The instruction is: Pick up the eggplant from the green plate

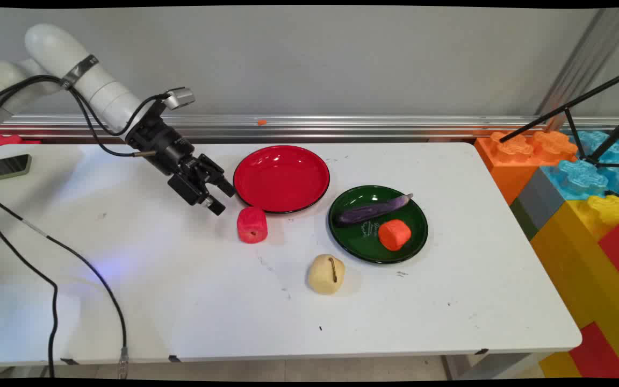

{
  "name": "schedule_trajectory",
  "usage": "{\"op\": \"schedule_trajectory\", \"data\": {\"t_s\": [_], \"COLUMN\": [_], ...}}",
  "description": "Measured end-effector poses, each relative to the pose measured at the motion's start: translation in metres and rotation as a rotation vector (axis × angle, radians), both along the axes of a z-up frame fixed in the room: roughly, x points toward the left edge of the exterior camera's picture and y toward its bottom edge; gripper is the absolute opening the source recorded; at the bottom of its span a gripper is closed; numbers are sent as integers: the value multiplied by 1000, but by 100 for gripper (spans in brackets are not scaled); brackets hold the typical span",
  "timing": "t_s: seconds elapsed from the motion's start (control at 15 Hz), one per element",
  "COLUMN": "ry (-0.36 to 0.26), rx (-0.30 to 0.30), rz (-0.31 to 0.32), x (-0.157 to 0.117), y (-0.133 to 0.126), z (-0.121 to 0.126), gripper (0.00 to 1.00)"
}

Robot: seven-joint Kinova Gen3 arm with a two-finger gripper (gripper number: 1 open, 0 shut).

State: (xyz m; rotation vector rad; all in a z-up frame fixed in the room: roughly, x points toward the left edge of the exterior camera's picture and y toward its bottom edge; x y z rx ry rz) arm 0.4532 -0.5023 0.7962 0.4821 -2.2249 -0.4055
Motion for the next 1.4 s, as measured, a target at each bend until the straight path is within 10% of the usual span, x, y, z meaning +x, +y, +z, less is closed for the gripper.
{"op": "schedule_trajectory", "data": {"t_s": [0.6,1.4], "ry": [67,-10], "rx": [-70,-90], "rz": [60,152], "x": [-60,-179], "y": [-31,-89], "z": [15,23], "gripper": [100,100]}}
